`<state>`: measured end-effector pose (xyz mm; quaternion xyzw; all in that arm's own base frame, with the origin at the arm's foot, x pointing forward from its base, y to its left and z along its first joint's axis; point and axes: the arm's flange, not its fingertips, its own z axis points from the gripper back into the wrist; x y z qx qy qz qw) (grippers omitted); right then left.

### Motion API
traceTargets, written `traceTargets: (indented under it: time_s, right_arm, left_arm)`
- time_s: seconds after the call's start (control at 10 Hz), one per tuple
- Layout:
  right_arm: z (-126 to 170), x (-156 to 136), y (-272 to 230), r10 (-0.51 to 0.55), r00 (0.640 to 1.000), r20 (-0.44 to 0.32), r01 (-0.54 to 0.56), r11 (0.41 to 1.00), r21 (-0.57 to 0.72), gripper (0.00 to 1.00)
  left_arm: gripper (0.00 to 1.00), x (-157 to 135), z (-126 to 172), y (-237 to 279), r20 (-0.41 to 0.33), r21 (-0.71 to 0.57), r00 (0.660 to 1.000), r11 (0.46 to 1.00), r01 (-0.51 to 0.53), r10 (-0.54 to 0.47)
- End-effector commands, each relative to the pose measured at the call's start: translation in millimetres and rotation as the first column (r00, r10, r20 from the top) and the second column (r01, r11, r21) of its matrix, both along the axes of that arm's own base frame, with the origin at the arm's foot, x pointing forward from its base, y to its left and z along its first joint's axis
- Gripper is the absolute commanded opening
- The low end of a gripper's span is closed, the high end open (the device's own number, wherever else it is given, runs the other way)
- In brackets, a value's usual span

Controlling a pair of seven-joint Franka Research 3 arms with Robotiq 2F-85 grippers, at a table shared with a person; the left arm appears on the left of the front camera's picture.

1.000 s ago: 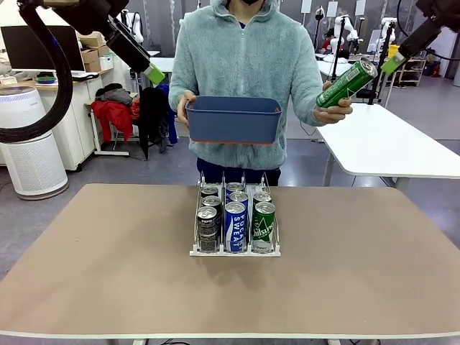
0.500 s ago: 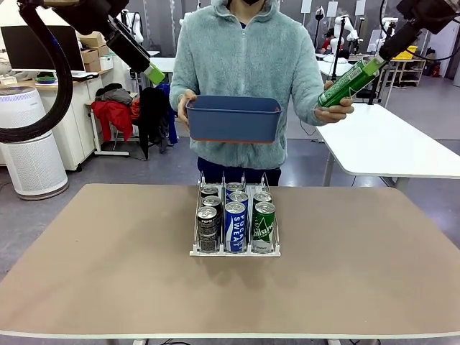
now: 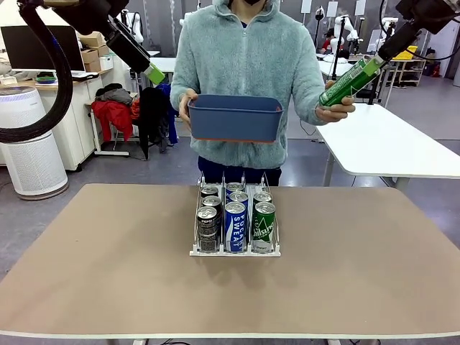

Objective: Fill the beverage cans into the dispenser.
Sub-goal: Pick up the Sprite handed by the human.

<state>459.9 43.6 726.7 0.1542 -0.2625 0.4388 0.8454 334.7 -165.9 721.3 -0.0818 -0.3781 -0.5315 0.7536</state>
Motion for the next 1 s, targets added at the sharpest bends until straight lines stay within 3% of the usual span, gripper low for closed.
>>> traceTargets:
  time_s: [0.0, 0.5, 0.7, 0.9]
  right_arm:
    - [-2.3, 8.5, 1.6, -0.044, 0.999, 0.021, 0.044, 0.999, 0.015, 1.0]
    - [-13.4, 18.6, 15.1, -0.064, 0.997, 0.033, 0.063, 0.997, 0.034, 1.0]
    - [-11.6, 19.0, 14.9, -0.051, 0.999, -0.016, 0.052, 0.996, 0.068, 1.0]
    - [-10.2, 18.9, 13.8, -0.037, 0.999, 0.026, 0.036, 0.999, 0.009, 1.0]
  left_arm:
    - [1.0, -0.1, -2.4, 0.6, -0.006, 0.003, 1.0, 1.0, 0.001, -0.001]
    - [1.0, -0.1, -2.4, 0.6, -0.006, 0.003, 1.0, 1.0, 0.001, -0.001]
    - [1.0, -0.1, -2.4, 0.6, -0.006, 0.003, 1.0, 1.0, 0.001, -0.001]
    - [1.0, -0.1, -2.4, 0.6, -0.006, 0.003, 1.0, 1.0, 0.001, -0.001]
